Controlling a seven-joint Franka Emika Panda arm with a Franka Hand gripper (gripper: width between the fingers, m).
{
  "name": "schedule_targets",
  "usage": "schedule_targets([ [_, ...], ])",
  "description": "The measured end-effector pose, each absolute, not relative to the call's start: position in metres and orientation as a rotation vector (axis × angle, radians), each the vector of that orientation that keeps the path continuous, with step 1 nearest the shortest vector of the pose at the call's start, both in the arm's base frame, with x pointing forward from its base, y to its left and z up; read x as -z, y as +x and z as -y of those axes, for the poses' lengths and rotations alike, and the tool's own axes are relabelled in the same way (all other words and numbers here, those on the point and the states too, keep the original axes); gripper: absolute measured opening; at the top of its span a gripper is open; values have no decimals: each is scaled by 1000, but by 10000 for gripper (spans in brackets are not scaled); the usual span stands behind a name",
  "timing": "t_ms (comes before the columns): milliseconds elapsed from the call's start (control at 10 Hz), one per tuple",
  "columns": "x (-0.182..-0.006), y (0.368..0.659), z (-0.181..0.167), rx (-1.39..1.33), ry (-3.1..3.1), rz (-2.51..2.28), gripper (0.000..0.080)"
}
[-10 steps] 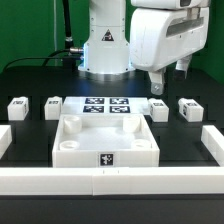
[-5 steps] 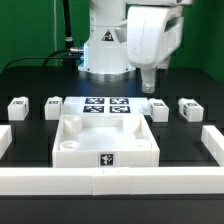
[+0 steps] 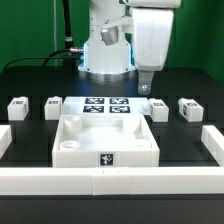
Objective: Assemble square table
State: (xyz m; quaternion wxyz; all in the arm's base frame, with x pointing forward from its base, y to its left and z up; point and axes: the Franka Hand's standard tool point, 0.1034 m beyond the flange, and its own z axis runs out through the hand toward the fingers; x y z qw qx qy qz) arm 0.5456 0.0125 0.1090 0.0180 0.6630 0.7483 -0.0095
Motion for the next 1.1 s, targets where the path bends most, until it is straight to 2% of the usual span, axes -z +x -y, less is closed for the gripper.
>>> schedule_targets([
  [300,-86,521,13,46,1964,-2436,650],
  [700,-85,522,14,49,1971,-2427,650],
  [800,-79,517,18,49,1998,-2408,650],
  [1100,-44,480,26,76,2053,-2415,650],
])
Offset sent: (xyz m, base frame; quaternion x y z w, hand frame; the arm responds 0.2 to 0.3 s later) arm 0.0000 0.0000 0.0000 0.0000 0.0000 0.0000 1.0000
